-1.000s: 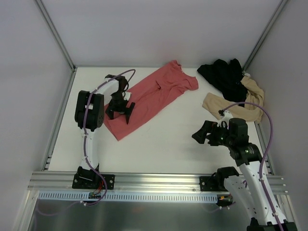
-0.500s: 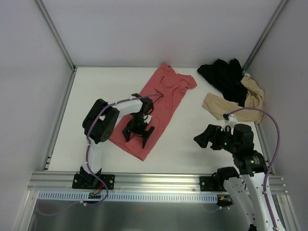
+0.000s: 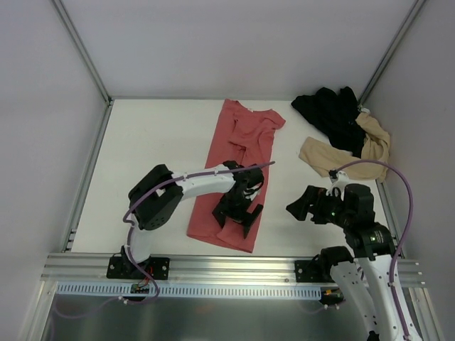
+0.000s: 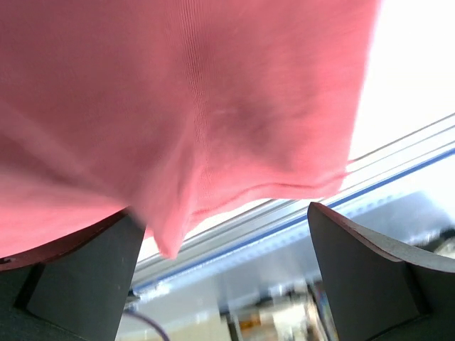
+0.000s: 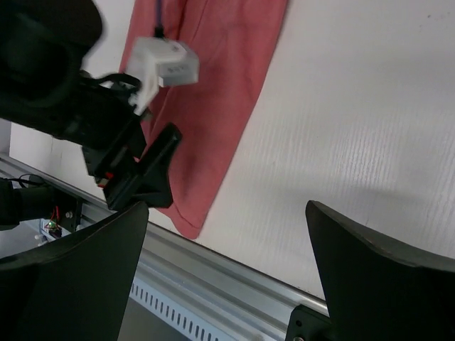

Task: Fold and stack the t-shirts
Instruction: Rotate the tshirt 90 degrees

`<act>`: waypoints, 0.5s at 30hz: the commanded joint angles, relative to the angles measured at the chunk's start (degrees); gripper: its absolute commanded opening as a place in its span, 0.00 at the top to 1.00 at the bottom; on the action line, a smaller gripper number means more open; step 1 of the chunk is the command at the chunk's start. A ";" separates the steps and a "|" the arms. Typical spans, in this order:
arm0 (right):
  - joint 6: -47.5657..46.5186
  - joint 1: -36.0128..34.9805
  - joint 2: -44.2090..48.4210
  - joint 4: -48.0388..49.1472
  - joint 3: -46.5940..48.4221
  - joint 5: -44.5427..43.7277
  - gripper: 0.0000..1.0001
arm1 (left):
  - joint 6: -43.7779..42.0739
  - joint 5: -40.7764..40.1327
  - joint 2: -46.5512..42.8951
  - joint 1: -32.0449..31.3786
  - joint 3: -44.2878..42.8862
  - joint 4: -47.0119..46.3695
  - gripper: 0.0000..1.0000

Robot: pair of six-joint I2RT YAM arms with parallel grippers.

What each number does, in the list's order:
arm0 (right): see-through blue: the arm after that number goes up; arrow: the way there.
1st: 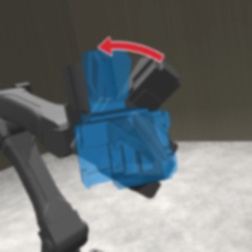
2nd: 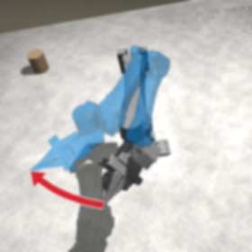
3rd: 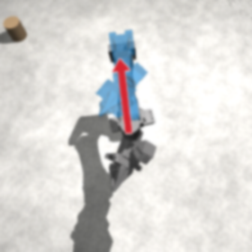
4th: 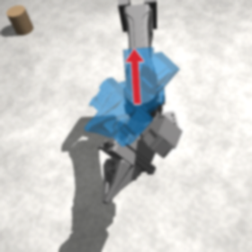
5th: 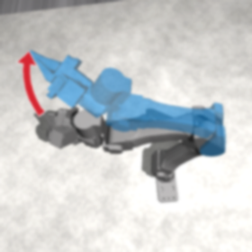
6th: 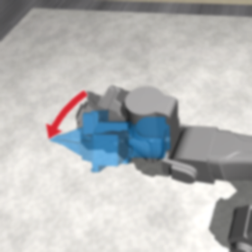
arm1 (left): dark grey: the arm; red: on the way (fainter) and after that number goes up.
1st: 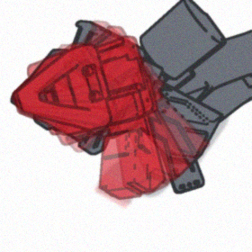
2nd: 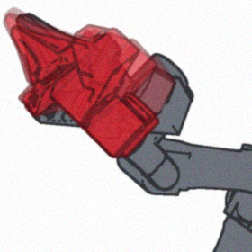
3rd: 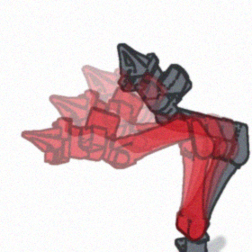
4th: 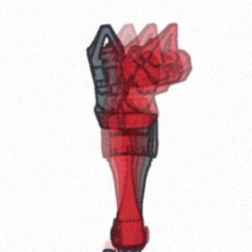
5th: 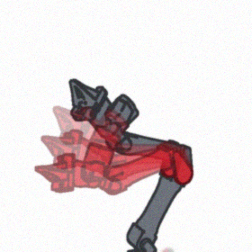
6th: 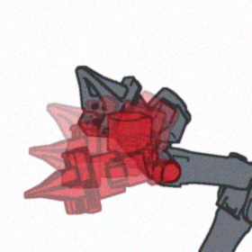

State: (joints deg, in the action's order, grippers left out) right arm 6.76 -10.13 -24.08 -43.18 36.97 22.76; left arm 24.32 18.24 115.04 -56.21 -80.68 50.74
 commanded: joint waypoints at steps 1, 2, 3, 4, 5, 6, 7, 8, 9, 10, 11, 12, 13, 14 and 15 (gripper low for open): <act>-0.27 -0.33 -5.53 4.14 1.26 -0.35 0.01 | 3.19 -7.40 -12.08 0.75 -5.52 -3.03 0.01; 0.09 -0.24 -9.37 5.63 2.22 -0.44 0.00 | 3.28 -9.69 -14.47 0.75 -6.23 -2.23 0.01; 0.26 -0.24 -11.76 7.30 2.75 0.00 0.00 | 3.46 -15.37 -17.02 0.75 -7.02 -0.83 0.01; 0.70 -0.24 -14.39 11.32 3.36 0.43 0.00 | 3.72 -17.69 -22.09 0.75 -8.07 -0.30 0.01; 1.40 -0.24 -20.69 13.19 5.63 1.66 0.01 | 3.90 -20.15 -24.67 0.75 -8.35 -0.20 0.01; 1.58 -0.33 -24.32 15.82 7.48 2.37 0.01 | 4.16 -23.74 -30.00 0.75 -8.87 0.14 0.01; 2.28 -0.42 -27.92 17.24 9.50 4.03 0.01 | 4.16 -24.56 -33.01 0.75 -8.53 -0.37 0.01; 2.72 -0.50 -31.44 18.64 11.61 4.74 0.00 | 4.07 -25.52 -35.83 0.75 -7.83 -1.42 0.01; 2.81 -0.94 -38.08 20.31 16.59 5.18 0.01 | 4.16 -26.58 -41.60 0.75 -5.99 -3.00 0.01; 2.90 -1.29 -41.28 20.76 19.34 5.45 0.00 | 3.99 -28.24 -44.61 0.75 -4.67 -3.97 0.01; 3.34 -1.73 -44.19 21.38 22.15 5.62 0.01 | 3.81 -28.96 -47.25 0.75 -3.35 -4.85 0.01; 3.52 -2.52 -49.78 22.25 27.66 5.71 0.01 | 3.64 -29.48 -51.98 0.75 -1.86 -5.82 0.01; 3.69 -3.05 -52.62 22.52 30.41 5.63 0.01 | 3.29 -29.58 -54.20 0.75 1.11 -7.22 0.01; 4.22 -4.01 -55.44 22.79 33.23 5.71 0.00 | 3.02 -29.49 -55.96 0.75 2.62 -7.93 0.01; 4.40 -4.54 -58.42 23.05 36.04 5.97 0.00 | 3.02 -29.32 -58.68 0.75 4.03 -8.29 0.01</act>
State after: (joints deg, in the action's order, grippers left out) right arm 9.67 -12.91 -78.35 -25.08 66.15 26.44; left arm 27.07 -7.57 57.49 -55.42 -82.02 42.24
